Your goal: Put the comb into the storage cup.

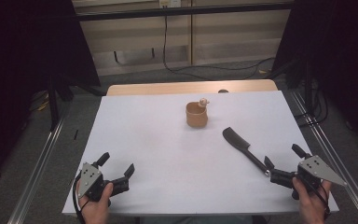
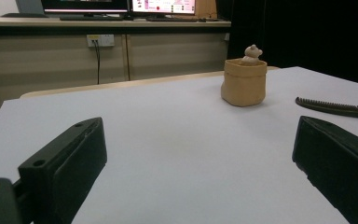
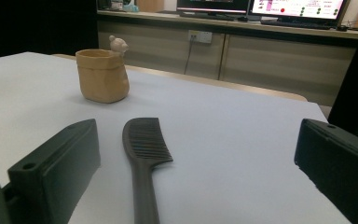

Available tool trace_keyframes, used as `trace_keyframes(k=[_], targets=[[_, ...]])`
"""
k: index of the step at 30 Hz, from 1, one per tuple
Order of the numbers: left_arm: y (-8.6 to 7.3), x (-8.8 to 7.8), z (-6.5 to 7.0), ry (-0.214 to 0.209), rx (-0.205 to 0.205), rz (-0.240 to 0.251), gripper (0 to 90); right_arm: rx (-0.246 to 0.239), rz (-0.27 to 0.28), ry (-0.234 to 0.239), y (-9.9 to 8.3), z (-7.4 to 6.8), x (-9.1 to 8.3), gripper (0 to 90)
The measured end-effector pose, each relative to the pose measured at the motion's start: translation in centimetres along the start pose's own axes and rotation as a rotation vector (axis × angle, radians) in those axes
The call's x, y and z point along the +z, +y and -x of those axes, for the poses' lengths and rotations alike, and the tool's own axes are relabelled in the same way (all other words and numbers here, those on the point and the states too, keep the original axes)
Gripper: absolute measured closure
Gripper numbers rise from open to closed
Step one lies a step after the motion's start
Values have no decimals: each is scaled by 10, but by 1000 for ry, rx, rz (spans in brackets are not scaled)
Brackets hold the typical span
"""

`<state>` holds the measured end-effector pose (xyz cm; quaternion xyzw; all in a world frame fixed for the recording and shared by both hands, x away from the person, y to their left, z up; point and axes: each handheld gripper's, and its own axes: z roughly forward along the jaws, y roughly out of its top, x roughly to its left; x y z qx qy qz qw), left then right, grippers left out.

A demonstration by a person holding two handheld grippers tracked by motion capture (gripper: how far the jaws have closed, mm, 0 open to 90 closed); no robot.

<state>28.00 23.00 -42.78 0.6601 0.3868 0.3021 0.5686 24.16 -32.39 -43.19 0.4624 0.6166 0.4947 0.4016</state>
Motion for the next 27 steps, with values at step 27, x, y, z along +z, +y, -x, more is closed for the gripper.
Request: trace_keyframes(k=[27], targets=[[-1, 1, 2, -12, 14, -15, 30, 31, -138, 162, 14, -10, 14, 4]])
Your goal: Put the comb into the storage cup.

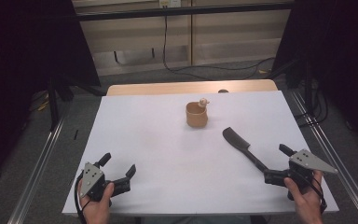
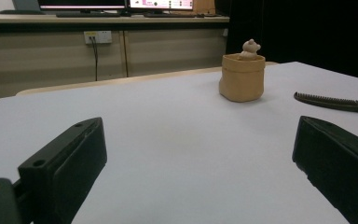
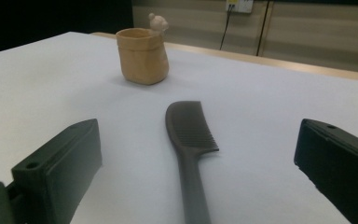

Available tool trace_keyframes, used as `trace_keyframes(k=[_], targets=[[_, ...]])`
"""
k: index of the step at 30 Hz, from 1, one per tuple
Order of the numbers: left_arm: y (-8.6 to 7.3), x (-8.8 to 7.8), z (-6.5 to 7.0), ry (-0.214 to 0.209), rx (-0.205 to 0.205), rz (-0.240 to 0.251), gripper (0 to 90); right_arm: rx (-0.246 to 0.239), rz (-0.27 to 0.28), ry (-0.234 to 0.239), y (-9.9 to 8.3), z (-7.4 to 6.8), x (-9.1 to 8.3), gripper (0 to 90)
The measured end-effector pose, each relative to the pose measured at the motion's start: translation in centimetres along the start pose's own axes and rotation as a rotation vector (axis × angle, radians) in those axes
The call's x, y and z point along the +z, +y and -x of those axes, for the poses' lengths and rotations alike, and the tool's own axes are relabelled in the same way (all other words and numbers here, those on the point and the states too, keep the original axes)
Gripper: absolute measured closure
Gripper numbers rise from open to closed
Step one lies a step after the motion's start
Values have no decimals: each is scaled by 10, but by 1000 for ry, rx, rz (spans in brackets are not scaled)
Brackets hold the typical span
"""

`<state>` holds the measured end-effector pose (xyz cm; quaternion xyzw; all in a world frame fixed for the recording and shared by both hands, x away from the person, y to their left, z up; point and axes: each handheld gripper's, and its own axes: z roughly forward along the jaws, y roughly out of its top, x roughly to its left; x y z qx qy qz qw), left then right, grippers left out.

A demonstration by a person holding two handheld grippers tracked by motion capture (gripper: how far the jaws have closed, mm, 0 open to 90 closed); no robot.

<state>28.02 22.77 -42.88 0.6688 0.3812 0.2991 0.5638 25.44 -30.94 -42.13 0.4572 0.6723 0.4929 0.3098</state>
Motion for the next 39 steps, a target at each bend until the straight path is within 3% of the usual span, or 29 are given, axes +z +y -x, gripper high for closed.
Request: trace_keyframes(k=[8, 16, 17, 21, 22, 26, 30, 33, 36, 39], targets=[[0, 1, 1, -7, 6, 2, 30, 41, -111, 64, 7, 5, 12, 13], [0, 2, 1, -7, 9, -3, 29, 55, -167, 83, 15, 11, 20, 19], [0, 2, 1, -6, 9, -3, 29, 67, -195, 108, 16, 11, 22, 27], [0, 2, 1, -8, 11, -4, 29, 68, -235, 123, 17, 11, 23, 26], [0, 2, 1, -8, 10, -4, 29, 77, -263, 134, 18, 14, 24, 26], [0, 3, 1, -10, 16, -12, 29, 85, -292, 142, 21, 19, 27, 25], [0, 3, 1, -14, 16, -10, 29, 106, -340, 152, 30, 26, 41, 30], [0, 3, 1, -8, 13, -8, 29, 107, -381, 142, 31, 26, 48, 35], [0, 3, 0, -11, 11, -8, 29, 77, -415, 162, 34, 22, 58, 38], [0, 3, 0, -13, 16, -10, 29, 60, -416, 182, 36, 20, 61, 38]])
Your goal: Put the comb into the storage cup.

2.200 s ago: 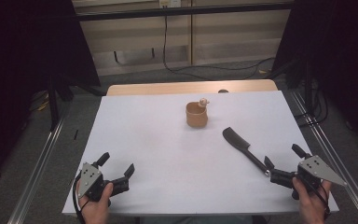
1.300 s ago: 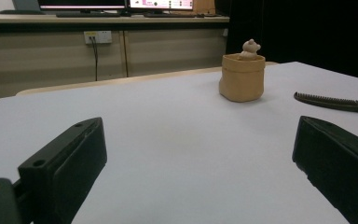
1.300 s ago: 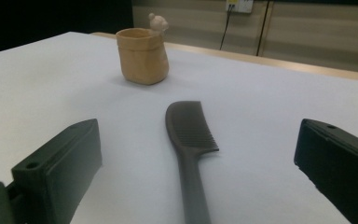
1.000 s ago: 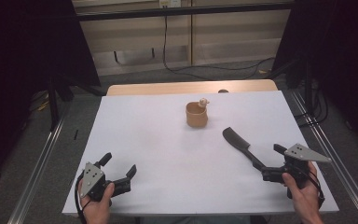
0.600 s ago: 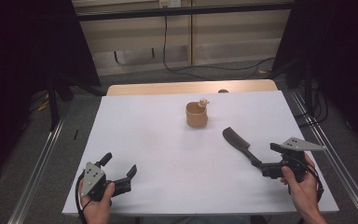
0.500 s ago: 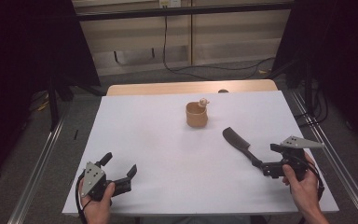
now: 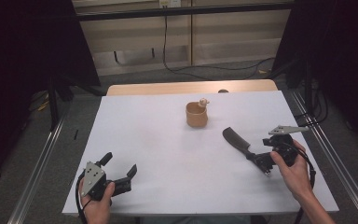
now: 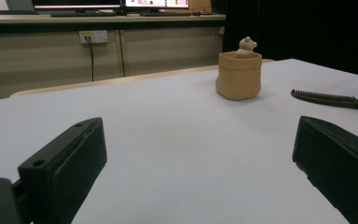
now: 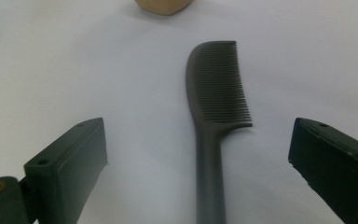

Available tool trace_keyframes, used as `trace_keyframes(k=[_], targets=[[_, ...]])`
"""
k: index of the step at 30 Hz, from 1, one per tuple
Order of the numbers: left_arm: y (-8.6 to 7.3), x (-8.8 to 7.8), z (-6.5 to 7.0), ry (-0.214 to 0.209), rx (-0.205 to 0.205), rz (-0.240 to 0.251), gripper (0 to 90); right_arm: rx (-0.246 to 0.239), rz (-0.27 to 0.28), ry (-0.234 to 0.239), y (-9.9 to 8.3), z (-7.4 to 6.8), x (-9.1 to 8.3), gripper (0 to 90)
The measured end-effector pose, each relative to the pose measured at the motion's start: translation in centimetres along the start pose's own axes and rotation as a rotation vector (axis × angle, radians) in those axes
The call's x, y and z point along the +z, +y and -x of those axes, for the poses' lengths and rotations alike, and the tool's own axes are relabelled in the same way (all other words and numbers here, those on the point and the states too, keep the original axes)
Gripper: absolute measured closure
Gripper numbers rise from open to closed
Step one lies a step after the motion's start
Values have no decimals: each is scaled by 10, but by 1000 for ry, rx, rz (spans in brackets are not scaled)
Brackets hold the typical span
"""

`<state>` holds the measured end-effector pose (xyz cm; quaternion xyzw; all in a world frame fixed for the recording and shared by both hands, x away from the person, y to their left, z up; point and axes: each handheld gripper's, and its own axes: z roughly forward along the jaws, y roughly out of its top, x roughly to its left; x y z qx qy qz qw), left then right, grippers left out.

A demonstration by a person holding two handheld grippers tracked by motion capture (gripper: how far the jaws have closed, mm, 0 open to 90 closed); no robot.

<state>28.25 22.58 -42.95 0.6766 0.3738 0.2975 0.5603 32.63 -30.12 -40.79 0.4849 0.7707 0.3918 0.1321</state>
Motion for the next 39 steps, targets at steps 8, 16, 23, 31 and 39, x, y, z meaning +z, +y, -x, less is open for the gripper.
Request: trace_keyframes(k=[8, 16, 23, 31, 39], targets=[[0, 1, 1, -4, -5, 0, 29, -59, -68, 44, 4, -6, 7, 28], [0, 1, 1, -6, -2, -4, 29, -25, -219, 59, 11, 7, 28, 55], [0, 1, 1, -4, 6, -6, 29, -16, -291, 82, 20, 7, 38, 140], [0, 1, 0, -5, 5, -5, 29, -54, -394, 64, 28, 9, 47, 227], [0, 1, 0, -8, 5, -5, 29, -62, -471, 49, 34, 11, 56, 299]])
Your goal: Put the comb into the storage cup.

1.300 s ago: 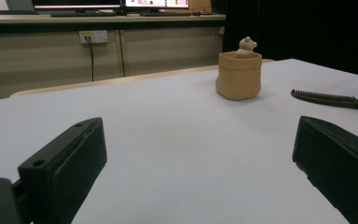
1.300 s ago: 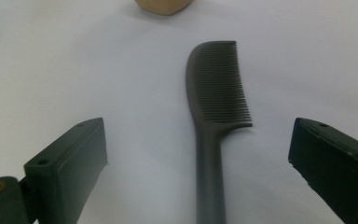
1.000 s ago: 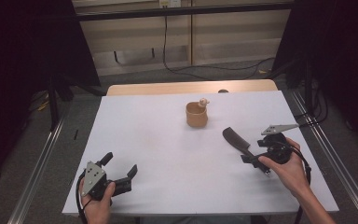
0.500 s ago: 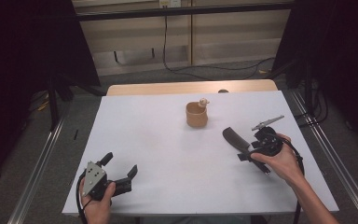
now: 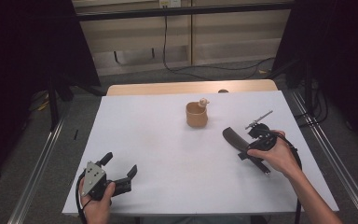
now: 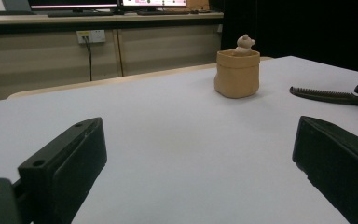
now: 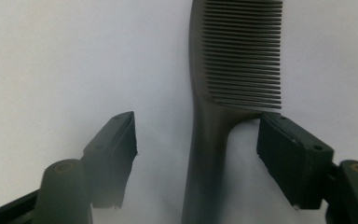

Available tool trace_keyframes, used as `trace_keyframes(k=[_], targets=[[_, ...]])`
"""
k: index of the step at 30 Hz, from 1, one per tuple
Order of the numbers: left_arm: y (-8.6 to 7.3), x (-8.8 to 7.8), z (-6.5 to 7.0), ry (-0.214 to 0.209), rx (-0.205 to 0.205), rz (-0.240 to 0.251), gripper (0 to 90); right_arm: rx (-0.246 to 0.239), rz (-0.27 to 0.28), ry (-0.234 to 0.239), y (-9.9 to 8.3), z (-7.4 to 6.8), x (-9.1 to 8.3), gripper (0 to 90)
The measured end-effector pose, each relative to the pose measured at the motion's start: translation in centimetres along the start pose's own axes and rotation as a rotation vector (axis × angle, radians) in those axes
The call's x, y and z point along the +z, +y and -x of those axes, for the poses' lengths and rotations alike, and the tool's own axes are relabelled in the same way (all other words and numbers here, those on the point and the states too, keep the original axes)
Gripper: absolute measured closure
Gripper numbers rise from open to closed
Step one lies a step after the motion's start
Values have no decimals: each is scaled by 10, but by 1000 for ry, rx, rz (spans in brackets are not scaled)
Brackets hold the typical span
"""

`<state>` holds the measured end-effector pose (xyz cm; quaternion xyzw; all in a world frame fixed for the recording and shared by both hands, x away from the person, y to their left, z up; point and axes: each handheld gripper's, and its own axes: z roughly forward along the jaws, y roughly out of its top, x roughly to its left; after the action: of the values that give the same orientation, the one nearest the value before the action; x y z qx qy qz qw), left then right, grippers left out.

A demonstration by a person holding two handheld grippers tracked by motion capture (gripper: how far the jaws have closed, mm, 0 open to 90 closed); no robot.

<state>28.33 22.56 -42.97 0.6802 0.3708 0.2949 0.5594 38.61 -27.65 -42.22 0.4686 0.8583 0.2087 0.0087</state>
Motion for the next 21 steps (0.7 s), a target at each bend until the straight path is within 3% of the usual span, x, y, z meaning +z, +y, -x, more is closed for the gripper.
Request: trace_keyframes(k=[8, 15, 21], targets=[[0, 1, 0, 0, 7, -7, 29, -6, -35, -32, 0, 3, 3, 411], [0, 1, -1, 0, 0, -6, 29, -61, -53, -83, 0, 0, 4, 508], [0, 1, 0, -1, 1, -3, 29, -50, -69, -117, 2, -3, 5, 551]])
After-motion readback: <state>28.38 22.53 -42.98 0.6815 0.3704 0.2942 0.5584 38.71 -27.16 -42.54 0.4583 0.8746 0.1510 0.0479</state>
